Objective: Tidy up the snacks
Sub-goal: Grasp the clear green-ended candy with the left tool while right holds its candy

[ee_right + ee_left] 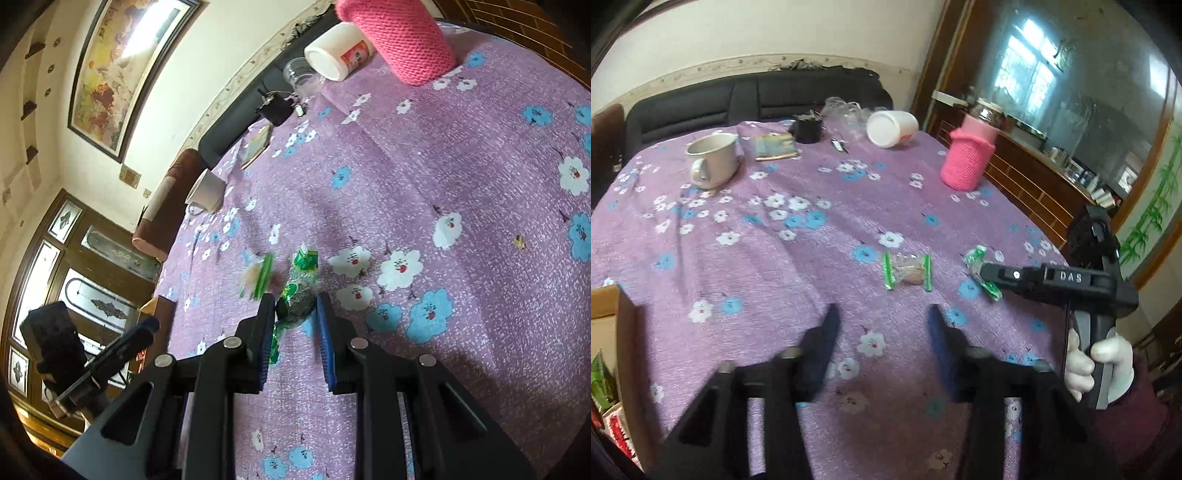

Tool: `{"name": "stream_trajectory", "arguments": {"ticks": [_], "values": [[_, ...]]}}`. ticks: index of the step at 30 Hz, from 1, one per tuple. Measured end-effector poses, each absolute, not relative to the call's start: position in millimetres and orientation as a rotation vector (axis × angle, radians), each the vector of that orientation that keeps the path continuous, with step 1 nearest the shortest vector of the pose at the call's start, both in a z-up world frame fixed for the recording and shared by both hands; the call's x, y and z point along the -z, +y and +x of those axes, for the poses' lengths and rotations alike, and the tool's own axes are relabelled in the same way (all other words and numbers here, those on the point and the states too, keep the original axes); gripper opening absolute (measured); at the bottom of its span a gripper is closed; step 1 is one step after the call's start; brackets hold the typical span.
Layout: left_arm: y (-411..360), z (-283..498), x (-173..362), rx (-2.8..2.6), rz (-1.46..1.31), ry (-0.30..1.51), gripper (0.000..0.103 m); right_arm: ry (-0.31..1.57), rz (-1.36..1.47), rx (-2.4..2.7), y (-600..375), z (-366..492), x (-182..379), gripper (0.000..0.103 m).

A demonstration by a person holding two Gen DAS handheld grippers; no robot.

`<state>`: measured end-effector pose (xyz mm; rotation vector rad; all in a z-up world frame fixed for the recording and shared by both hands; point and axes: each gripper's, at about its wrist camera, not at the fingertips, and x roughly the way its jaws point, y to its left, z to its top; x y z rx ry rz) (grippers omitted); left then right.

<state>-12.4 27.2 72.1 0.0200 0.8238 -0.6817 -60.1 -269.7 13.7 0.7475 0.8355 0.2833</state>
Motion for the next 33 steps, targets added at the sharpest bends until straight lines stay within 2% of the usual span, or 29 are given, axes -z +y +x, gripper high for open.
{"name": "stream_trajectory", "arguments": {"ticks": [6, 19, 20, 21, 24, 26, 28, 29, 31, 32, 33], "values": [[-10, -1, -60, 0.699, 0.103, 0.835, 0.071, 0.839, 0.765, -0.287, -272, -62, -13, 0.024], [-87, 35, -19, 0.722, 0.320, 0.888, 0.069, 0.865, 0.781, -0.288, -277, -59, -12, 0.026], [-86, 36, -20, 0.709, 0.316, 0.890, 0.057, 0.866, 0.756, -0.279, -276, -58, -14, 0.026], [-86, 36, -21, 0.707, 0.308, 0.888, 0.049, 0.872, 0.725, -0.263, -273, -58, -15, 0.026], [-80, 40, -22, 0.690, 0.286, 0.887, 0.033, 0.903, 0.678, -0.269, -264, -54, -14, 0.026], [-75, 42, -22, 0.687, 0.274, 0.891, 0.030, 0.917, 0.672, -0.269, -259, -52, -11, 0.026], [-74, 41, -23, 0.685, 0.269, 0.893, 0.030, 0.904, 0.655, -0.270, -256, -53, -14, 0.033], [-73, 40, -25, 0.688, 0.262, 0.894, 0.031, 0.895, 0.655, -0.270, -256, -54, -15, 0.040], [-72, 37, -31, 0.719, 0.243, 0.892, 0.043, 0.884, 0.655, -0.258, -258, -55, -16, 0.046], [-72, 35, -35, 0.720, 0.248, 0.881, 0.058, 0.879, 0.648, -0.246, -258, -55, -17, 0.046], [-73, 36, -39, 0.714, 0.253, 0.864, 0.066, 0.873, 0.636, -0.231, -258, -54, -17, 0.047]]}}
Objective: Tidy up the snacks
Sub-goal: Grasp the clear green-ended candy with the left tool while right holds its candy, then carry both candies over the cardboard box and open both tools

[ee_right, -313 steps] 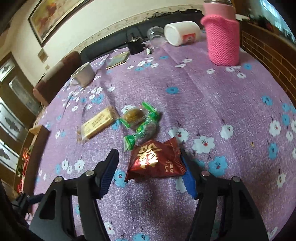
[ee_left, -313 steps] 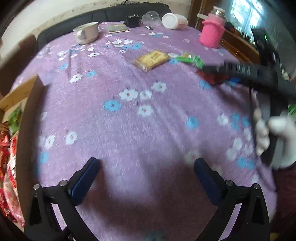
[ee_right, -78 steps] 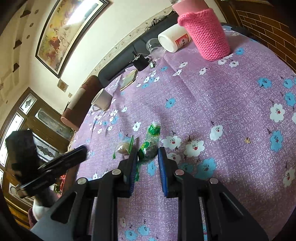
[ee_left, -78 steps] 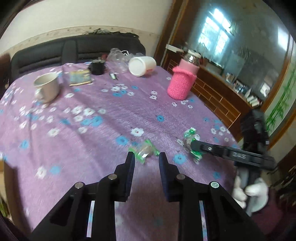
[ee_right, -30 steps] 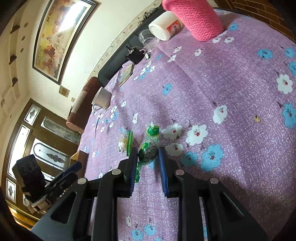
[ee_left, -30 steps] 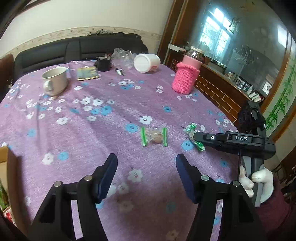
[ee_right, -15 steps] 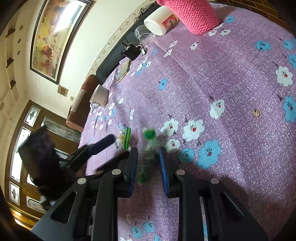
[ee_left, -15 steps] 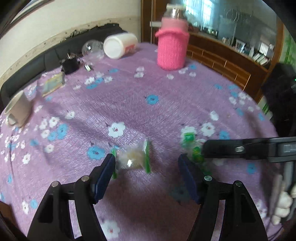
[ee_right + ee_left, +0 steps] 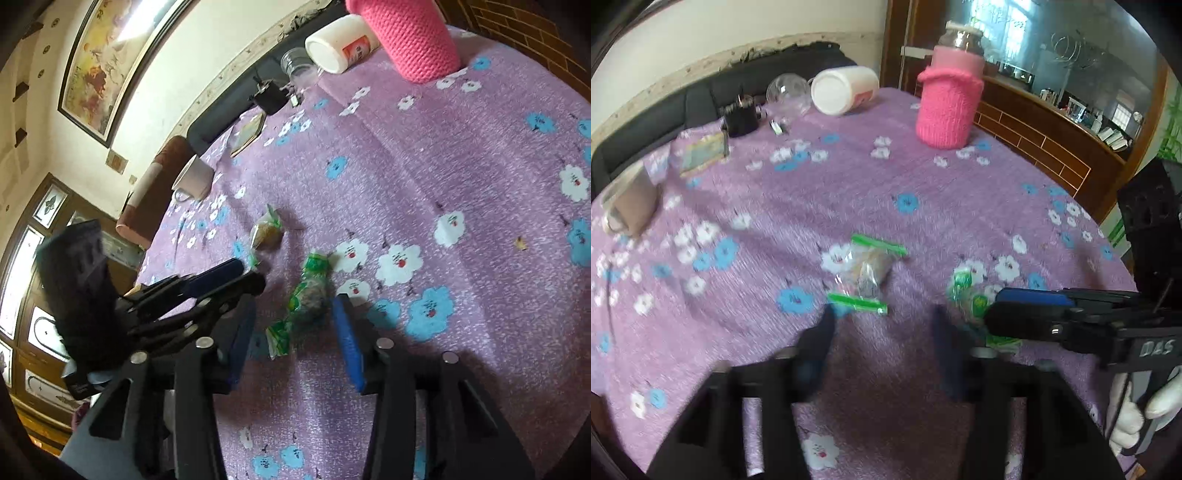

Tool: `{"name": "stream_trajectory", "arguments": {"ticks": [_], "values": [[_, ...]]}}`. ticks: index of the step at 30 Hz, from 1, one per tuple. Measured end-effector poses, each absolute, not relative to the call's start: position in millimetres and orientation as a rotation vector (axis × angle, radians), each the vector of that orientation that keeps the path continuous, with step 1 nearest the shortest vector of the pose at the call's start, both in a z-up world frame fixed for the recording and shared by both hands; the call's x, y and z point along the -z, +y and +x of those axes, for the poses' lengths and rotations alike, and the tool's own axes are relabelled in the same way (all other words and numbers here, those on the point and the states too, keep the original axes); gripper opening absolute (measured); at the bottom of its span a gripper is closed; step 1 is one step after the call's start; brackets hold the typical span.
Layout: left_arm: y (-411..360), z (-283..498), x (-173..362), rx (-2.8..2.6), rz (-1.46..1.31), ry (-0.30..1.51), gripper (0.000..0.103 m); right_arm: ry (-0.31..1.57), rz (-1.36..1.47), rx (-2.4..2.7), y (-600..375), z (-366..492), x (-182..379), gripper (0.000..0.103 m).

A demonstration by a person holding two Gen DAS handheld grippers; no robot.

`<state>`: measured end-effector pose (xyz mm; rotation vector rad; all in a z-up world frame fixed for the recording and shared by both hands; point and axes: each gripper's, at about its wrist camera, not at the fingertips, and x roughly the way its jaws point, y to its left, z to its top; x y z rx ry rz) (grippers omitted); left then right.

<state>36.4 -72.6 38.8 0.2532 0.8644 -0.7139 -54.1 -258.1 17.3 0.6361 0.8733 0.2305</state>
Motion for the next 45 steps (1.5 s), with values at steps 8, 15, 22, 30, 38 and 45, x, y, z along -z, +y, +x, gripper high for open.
{"name": "stream_trajectory", "arguments": {"ticks": [8, 15, 22, 30, 38, 45], "values": [[-87, 61, -34, 0.729, 0.266, 0.871, 0.067, 0.912, 0.317, -0.185, -215, -47, -26, 0.024], [-108, 63, -27, 0.770, 0.314, 0.869, 0.067, 0.887, 0.335, -0.092, -240, -57, -31, 0.024], [-102, 68, -28, 0.735, 0.315, 0.895, 0.035, 0.891, 0.413, -0.103, -253, -59, -27, 0.024], [-68, 52, -37, 0.695, 0.253, 0.898, 0.030, 0.863, 0.469, -0.136, -255, -64, -29, 0.024], [35, 4, -76, 0.678, -0.010, 0.840, 0.026, 0.819, 0.579, -0.217, -260, -67, -31, 0.024], [163, -33, -101, 0.536, -0.179, 0.776, 0.026, 0.802, 0.556, -0.330, -218, -75, -56, 0.024]]}}
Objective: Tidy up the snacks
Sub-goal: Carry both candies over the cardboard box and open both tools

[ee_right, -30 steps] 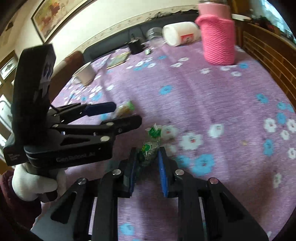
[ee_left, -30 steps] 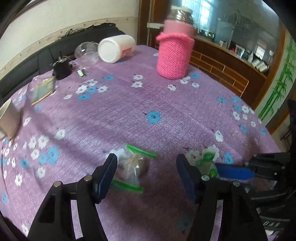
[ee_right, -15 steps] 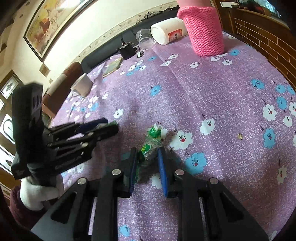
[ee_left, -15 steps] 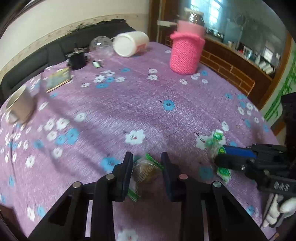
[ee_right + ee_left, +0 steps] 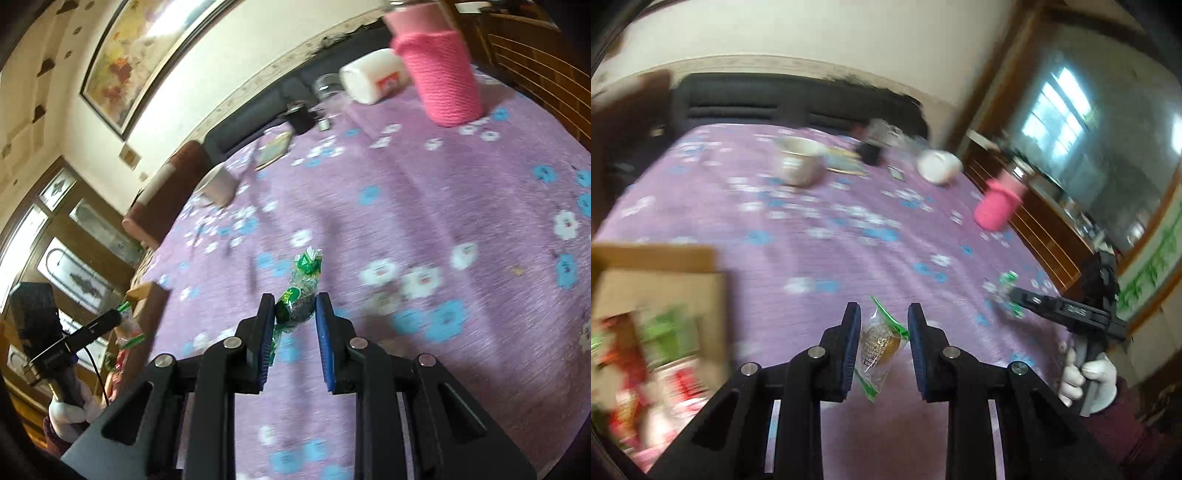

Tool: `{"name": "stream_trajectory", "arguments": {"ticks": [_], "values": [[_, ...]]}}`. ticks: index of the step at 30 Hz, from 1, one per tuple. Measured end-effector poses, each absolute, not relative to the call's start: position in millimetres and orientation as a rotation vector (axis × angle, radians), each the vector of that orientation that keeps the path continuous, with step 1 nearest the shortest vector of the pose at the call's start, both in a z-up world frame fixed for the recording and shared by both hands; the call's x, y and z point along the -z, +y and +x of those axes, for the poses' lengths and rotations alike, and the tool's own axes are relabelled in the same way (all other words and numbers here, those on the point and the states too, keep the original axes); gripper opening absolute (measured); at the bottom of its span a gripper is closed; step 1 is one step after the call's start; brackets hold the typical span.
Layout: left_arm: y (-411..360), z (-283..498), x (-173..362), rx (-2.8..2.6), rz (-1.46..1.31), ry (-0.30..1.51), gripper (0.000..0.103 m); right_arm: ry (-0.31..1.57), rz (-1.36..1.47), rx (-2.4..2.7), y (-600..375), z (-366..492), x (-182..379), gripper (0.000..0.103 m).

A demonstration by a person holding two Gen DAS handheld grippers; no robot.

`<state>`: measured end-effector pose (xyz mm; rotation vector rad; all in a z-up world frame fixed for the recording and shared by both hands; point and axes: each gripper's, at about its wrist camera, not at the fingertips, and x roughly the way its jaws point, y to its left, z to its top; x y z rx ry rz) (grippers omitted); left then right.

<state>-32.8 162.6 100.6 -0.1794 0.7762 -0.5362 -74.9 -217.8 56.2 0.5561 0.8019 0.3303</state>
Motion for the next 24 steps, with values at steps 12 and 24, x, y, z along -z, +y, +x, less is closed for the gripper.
{"name": "stream_trajectory", "arguments": {"ticks": [12, 24], "values": [[312, -30, -74, 0.234, -0.378, 0.779, 0.029, 0.916, 0.347, -0.614, -21, -56, -86, 0.025], [333, -82, -88, 0.260, -0.462, 0.631, 0.074, 1.004, 0.230, -0.742, 116, -13, -77, 0.034]]}}
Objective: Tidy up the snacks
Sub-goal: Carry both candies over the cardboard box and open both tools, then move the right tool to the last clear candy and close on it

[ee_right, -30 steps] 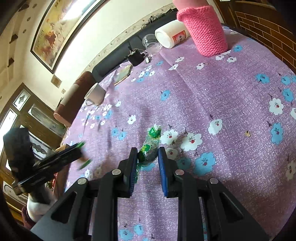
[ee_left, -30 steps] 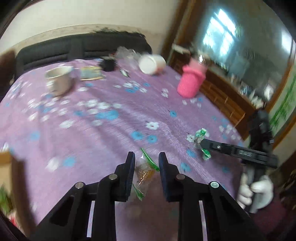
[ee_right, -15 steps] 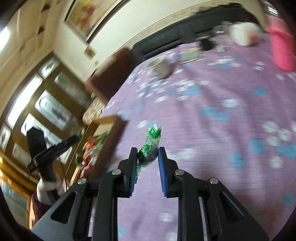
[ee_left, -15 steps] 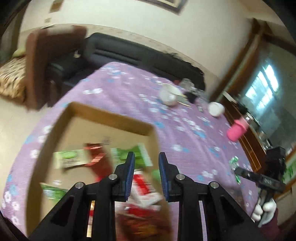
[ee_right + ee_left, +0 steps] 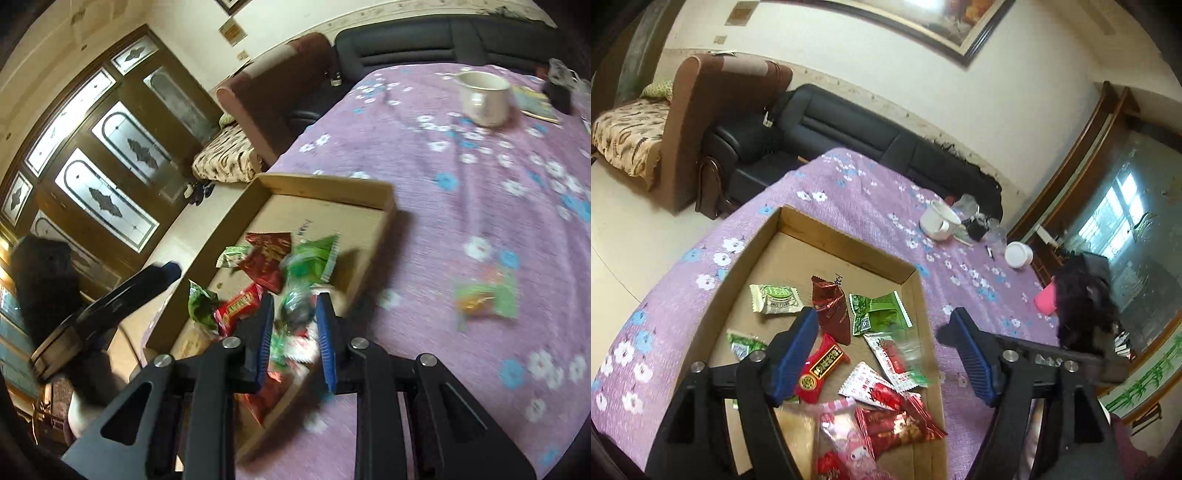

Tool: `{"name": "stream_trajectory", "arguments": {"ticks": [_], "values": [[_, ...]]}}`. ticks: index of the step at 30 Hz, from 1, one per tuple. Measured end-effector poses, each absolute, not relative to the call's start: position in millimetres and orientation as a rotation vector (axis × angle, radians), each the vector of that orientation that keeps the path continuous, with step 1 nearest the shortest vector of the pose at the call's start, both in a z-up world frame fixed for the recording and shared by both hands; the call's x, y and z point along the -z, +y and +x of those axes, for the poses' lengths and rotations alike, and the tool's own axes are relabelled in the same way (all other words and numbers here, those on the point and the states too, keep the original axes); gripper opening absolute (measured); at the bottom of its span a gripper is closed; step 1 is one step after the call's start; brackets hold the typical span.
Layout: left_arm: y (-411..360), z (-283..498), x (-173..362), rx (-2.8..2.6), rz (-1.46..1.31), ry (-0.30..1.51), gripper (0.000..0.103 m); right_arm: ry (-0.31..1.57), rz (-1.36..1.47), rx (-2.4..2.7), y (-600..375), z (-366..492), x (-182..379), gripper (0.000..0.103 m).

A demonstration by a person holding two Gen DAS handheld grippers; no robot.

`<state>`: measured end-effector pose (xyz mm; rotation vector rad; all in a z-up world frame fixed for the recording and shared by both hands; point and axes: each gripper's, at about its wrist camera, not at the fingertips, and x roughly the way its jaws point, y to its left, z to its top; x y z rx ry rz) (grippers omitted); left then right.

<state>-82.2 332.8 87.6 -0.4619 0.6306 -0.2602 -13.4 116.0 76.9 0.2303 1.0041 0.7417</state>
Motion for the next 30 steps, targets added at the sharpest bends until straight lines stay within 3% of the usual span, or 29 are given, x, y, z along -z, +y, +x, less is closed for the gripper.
{"name": "stream_trajectory", "arguments": {"ticks": [4, 19, 20, 22, 23, 30], "values": [[335, -105, -91, 0.257, -0.446, 0.588, 0.077, 0.926, 0.233, -0.637, 88, -2, -81, 0.051], [336, -126, -75, 0.231, -0.449, 0.588, 0.079, 0.986, -0.011, -0.294, 53, 25, -26, 0.051], [336, -126, -75, 0.230, -0.452, 0.589, 0.079, 0.987, 0.005, -0.294, 49, 26, -26, 0.050], [336, -126, -72, 0.233, -0.462, 0.593, 0.079, 0.976, 0.025, -0.288, 42, 27, -28, 0.027], [336, -126, -71, 0.235, -0.466, 0.595, 0.079, 0.978, 0.035, -0.293, 40, 26, -29, 0.009], [335, -127, -67, 0.258, -0.495, 0.605, 0.079, 0.932, 0.074, -0.331, 33, 15, -45, 0.005]]}}
